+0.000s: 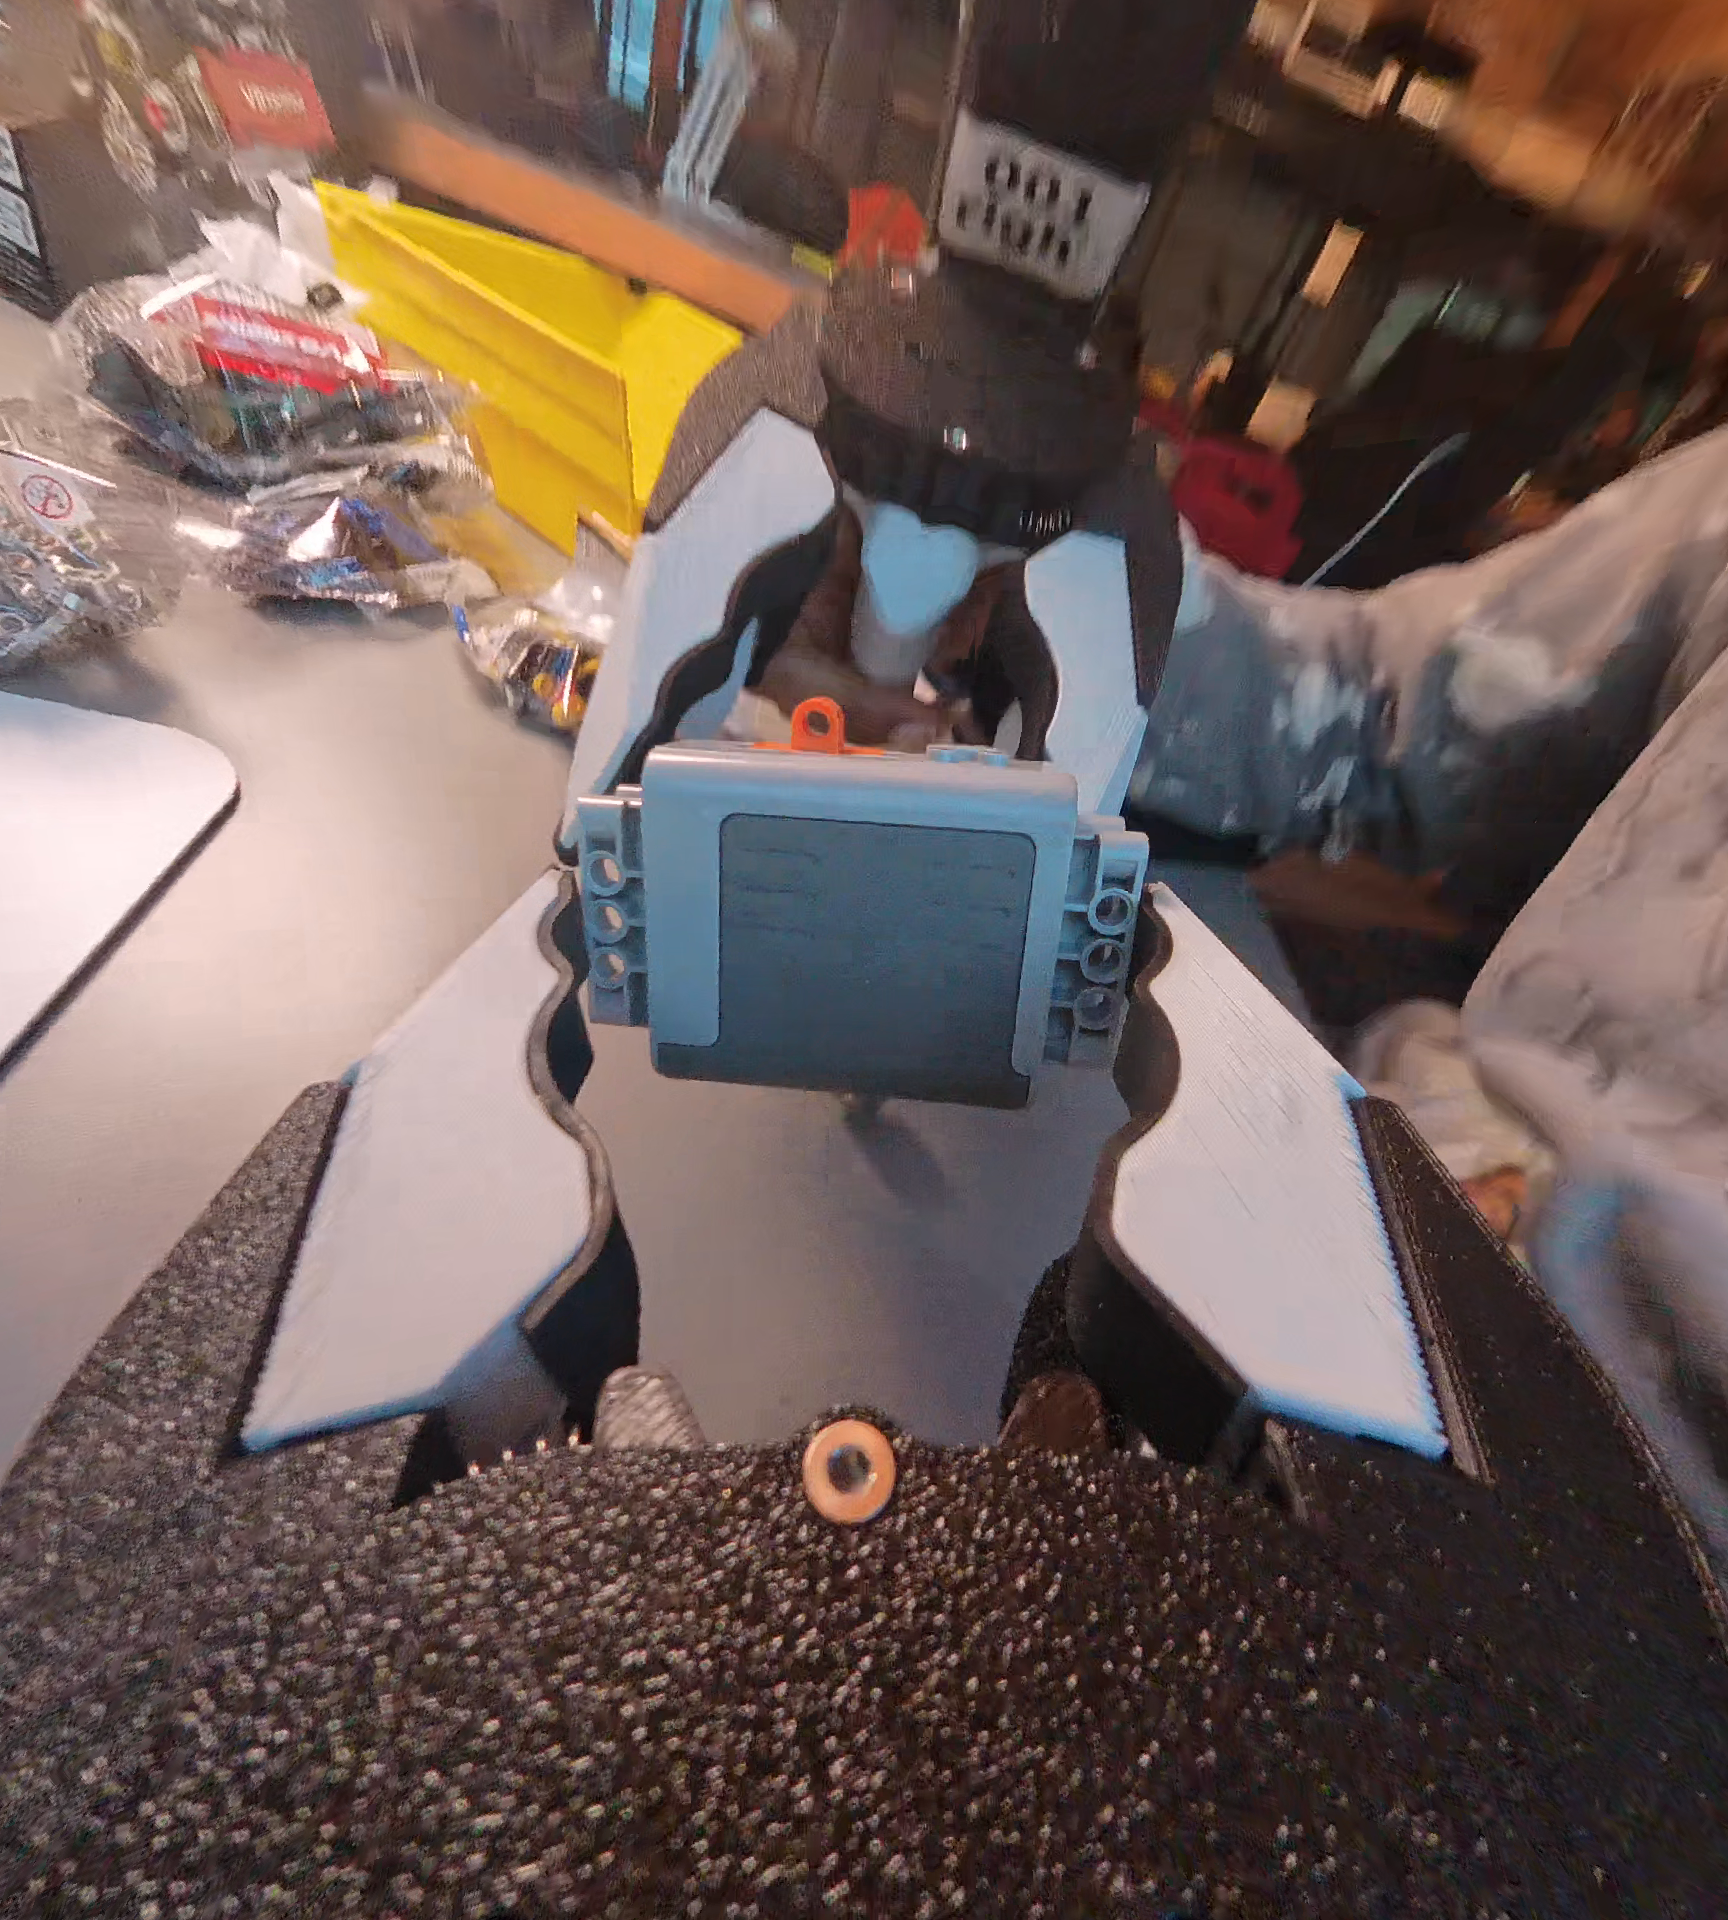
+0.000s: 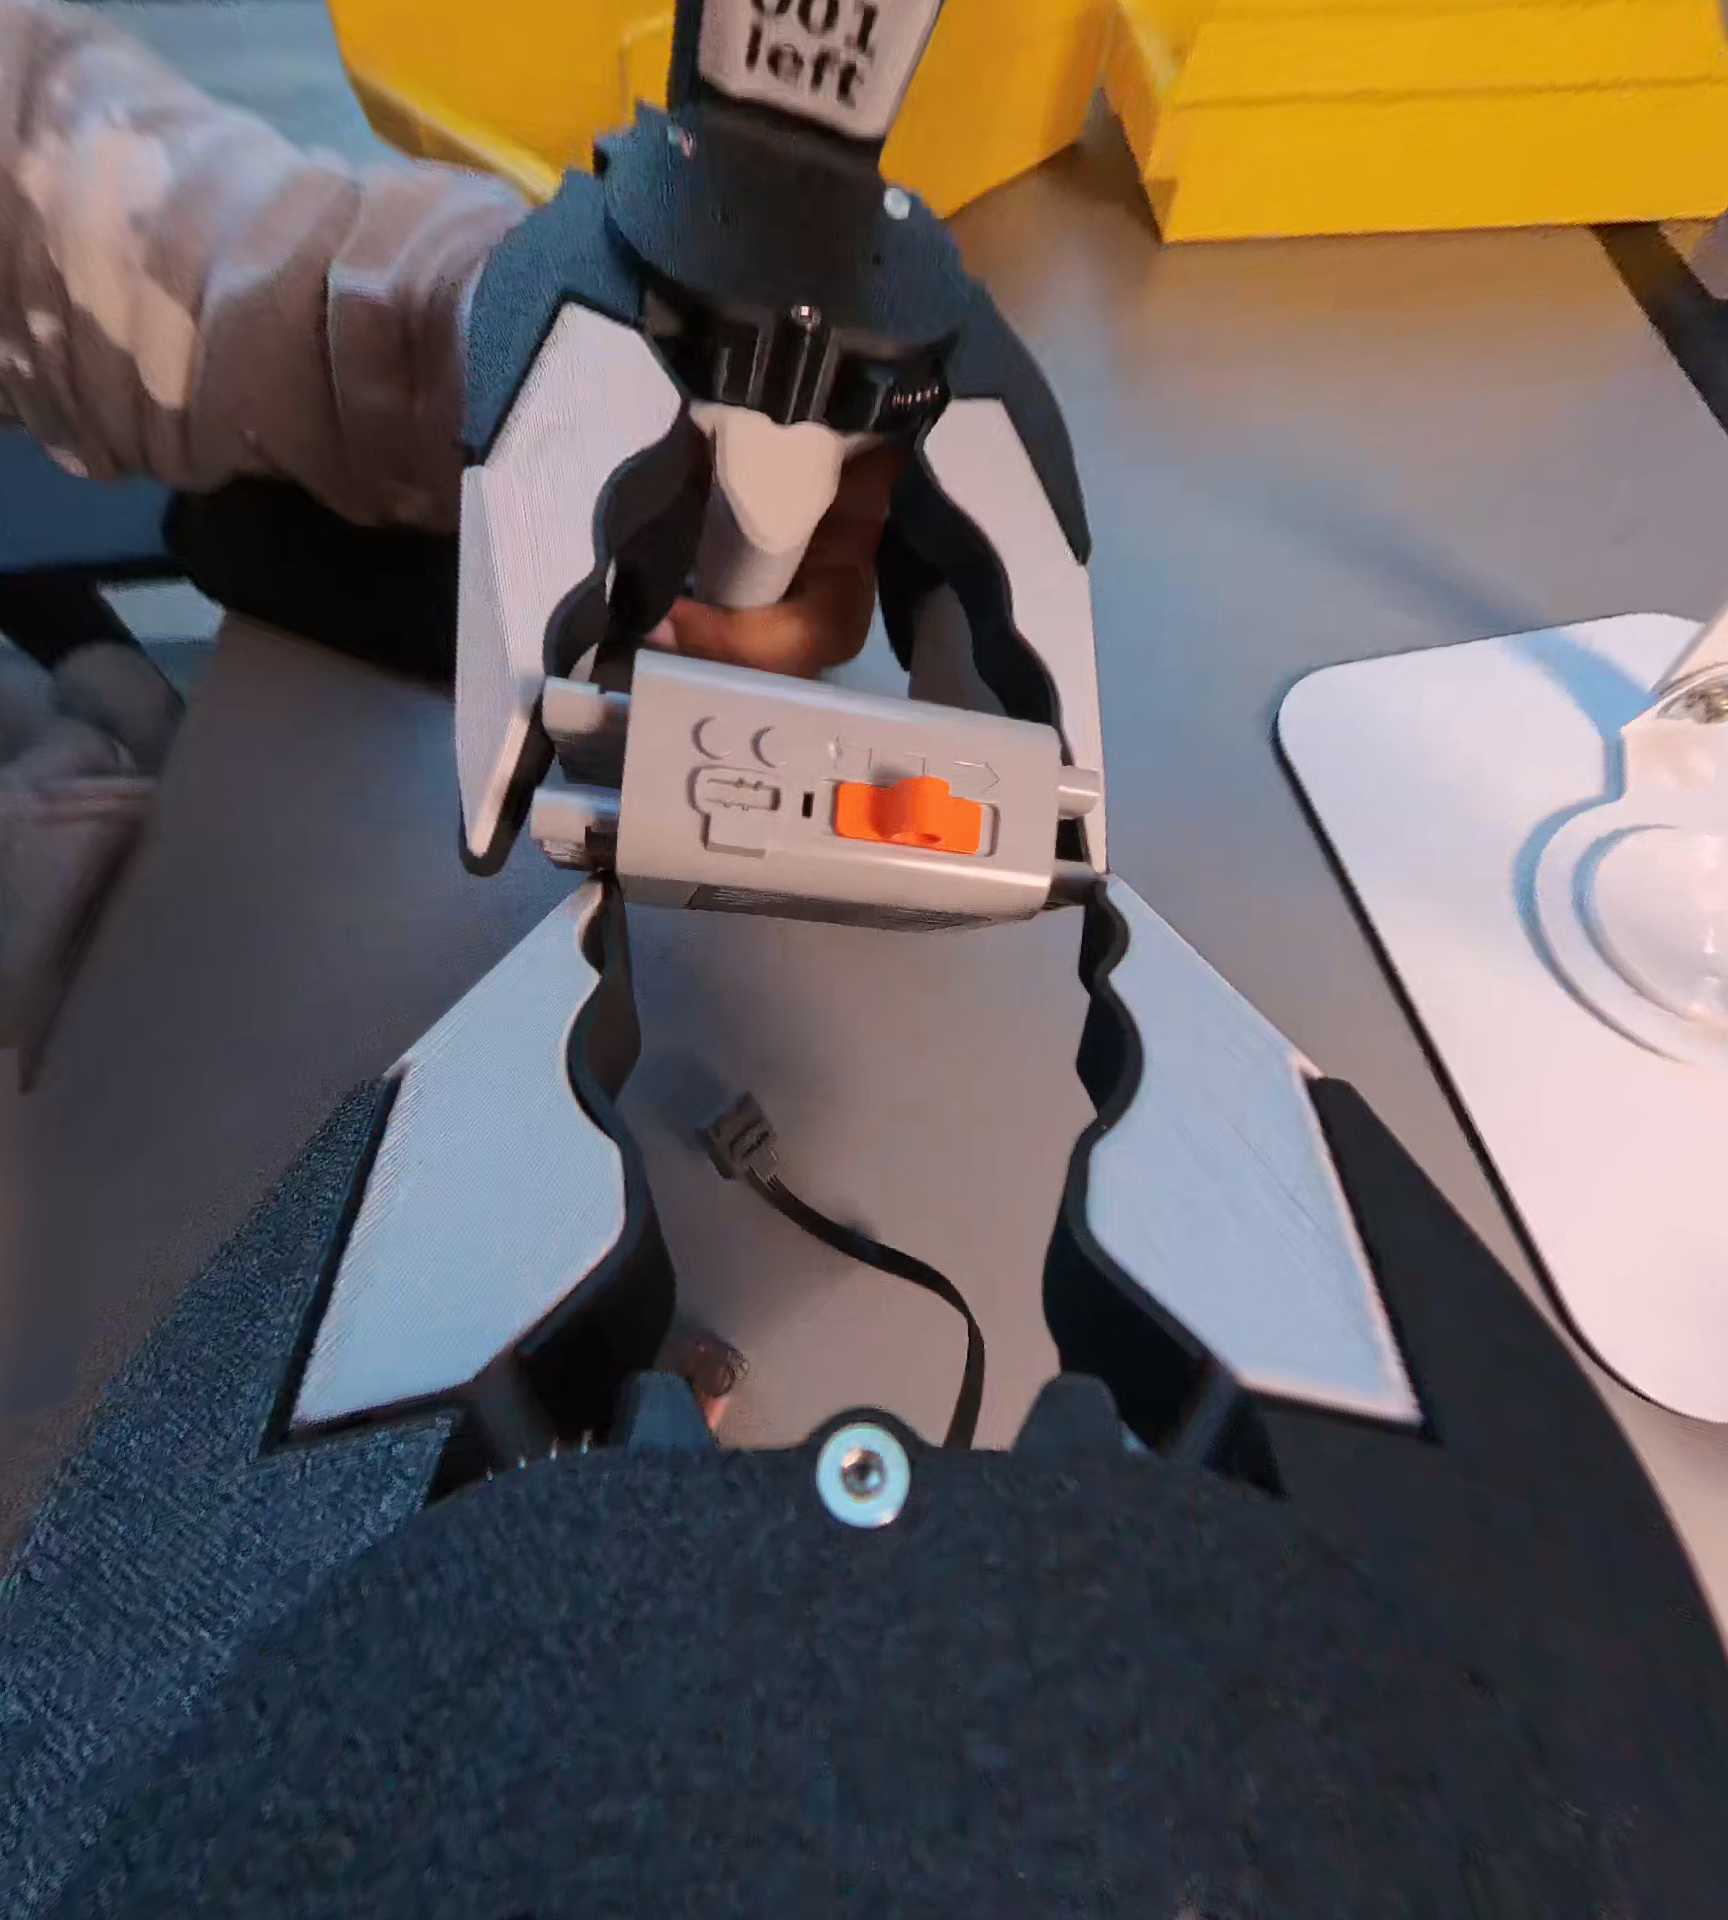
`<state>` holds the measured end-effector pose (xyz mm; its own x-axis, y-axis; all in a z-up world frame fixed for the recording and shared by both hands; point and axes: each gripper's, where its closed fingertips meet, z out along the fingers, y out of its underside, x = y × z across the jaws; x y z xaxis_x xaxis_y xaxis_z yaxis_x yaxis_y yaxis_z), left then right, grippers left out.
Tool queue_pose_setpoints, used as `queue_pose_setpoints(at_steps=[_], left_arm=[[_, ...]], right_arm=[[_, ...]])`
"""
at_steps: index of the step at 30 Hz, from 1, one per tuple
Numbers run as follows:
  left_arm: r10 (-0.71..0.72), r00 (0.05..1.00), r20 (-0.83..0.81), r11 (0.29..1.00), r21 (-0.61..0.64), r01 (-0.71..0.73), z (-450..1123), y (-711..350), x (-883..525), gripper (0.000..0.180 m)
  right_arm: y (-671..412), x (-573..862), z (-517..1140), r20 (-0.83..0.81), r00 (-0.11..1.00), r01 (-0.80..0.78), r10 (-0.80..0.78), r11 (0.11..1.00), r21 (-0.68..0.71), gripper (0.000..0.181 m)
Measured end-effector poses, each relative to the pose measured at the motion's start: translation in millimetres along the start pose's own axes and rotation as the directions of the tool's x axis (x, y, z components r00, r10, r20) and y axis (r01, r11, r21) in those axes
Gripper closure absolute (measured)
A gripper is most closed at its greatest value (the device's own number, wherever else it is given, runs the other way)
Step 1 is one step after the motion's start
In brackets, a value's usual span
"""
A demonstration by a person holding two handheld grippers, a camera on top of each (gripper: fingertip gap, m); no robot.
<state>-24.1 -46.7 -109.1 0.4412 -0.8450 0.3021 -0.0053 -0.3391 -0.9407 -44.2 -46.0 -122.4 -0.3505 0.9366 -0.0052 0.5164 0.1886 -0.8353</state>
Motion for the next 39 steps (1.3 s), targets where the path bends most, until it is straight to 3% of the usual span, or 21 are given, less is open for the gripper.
queue_pose_setpoints(at_steps=[2,8,13,22,30,39], left_arm=[[0.086,0.996,0.036,0.990,-0.118,-0.081,3,19,-2,0.079],[0.179,0.980,0.085,0.925,-0.353,-0.138,3,58,-10,0.079],[0.229,0.967,0.112,0.872,-0.465,-0.153,2,78,-16,0.079],[0.238,0.963,0.124,0.858,-0.492,-0.148,-3,84,-17,0.081],[0.215,0.968,0.129,0.864,-0.486,-0.128,-12,82,-19,0.079],[0.190,0.975,0.116,0.853,-0.511,-0.105,-13,89,-15,0.091]], right_arm=[[13,-3,6,0.010,0.998,0.060,-0.059,0.995,-0.084,0.095],[37,-6,20,0.048,0.989,0.147,-0.140,0.964,-0.222,0.096],[53,-6,30,0.055,0.979,0.204,-0.197,0.925,-0.322,0.095],[52,-9,16,0.098,0.983,0.180,-0.157,0.931,-0.317,0.094],[42,-14,5,0.140,0.978,0.187,-0.152,0.938,-0.293,0.115],[71,-34,4,0.281,0.949,0.254,-0.139,0.866,-0.430,0.142]])
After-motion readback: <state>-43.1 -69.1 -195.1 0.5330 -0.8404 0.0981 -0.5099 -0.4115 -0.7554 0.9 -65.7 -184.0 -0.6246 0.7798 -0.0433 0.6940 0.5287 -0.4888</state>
